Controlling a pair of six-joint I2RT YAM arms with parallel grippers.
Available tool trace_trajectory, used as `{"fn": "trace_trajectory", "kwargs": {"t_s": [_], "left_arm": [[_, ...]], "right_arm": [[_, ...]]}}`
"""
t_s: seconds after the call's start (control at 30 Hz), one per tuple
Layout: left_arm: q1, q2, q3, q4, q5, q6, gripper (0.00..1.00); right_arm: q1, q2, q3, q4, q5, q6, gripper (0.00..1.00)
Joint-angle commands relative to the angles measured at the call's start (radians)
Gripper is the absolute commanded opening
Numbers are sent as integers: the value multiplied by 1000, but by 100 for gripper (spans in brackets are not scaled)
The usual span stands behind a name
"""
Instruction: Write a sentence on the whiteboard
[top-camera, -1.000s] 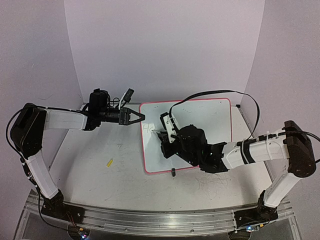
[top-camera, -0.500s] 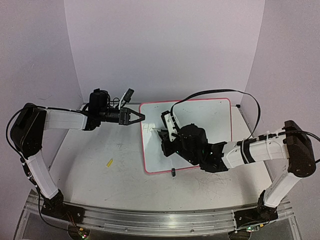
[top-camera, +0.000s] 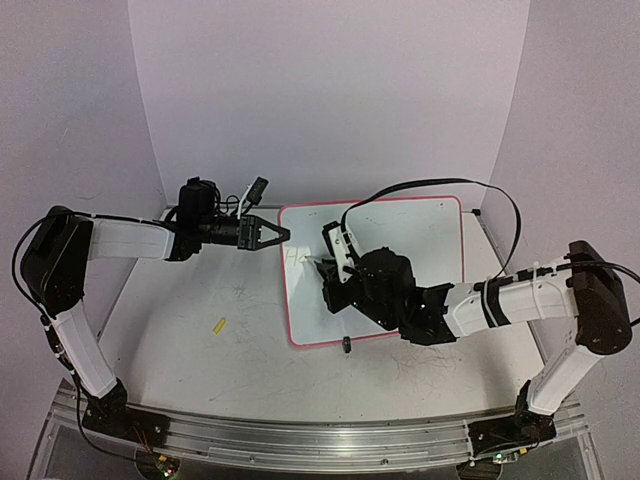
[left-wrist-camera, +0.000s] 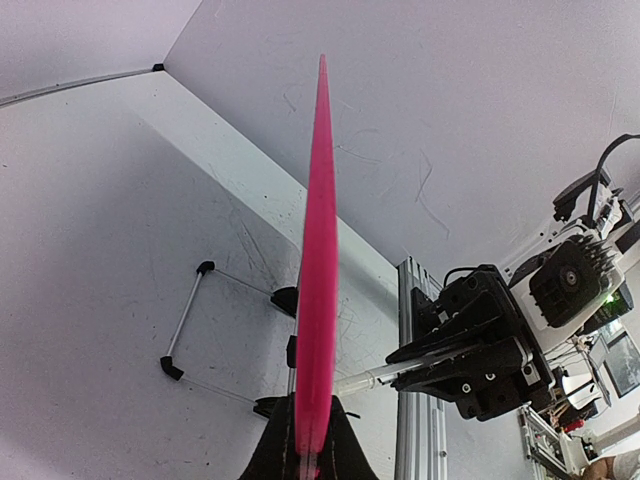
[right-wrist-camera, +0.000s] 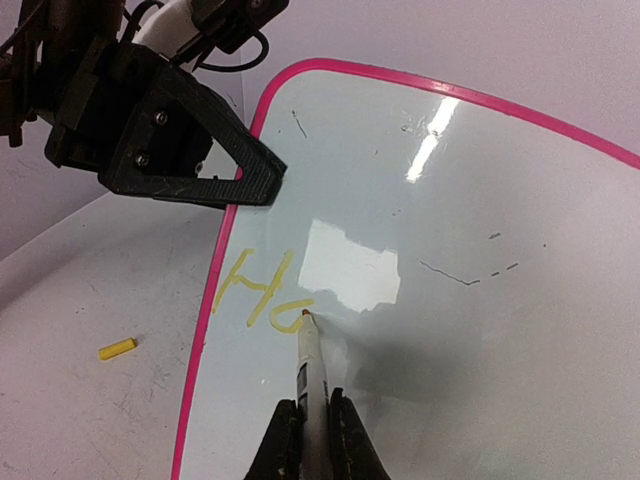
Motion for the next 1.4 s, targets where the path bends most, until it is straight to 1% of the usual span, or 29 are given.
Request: {"fn": "trace_trajectory", "kwargs": {"t_s": [0.0, 0.4, 0.83, 1.37], "left_arm": [[-15, -46, 5, 29, 52, -7, 0], [-17, -46, 6, 29, 53, -8, 0], [-17, -46, 6, 29, 52, -7, 0], [-17, -48, 4, 29, 52, -6, 0]], "right_arm": [[-21, -2, 25, 7, 49, 3, 0], [-22, 13, 50, 8, 53, -6, 0], [-9, 8, 0, -36, -6, 27, 0], [-4, -23, -30, -62, 15, 44, 0]]}}
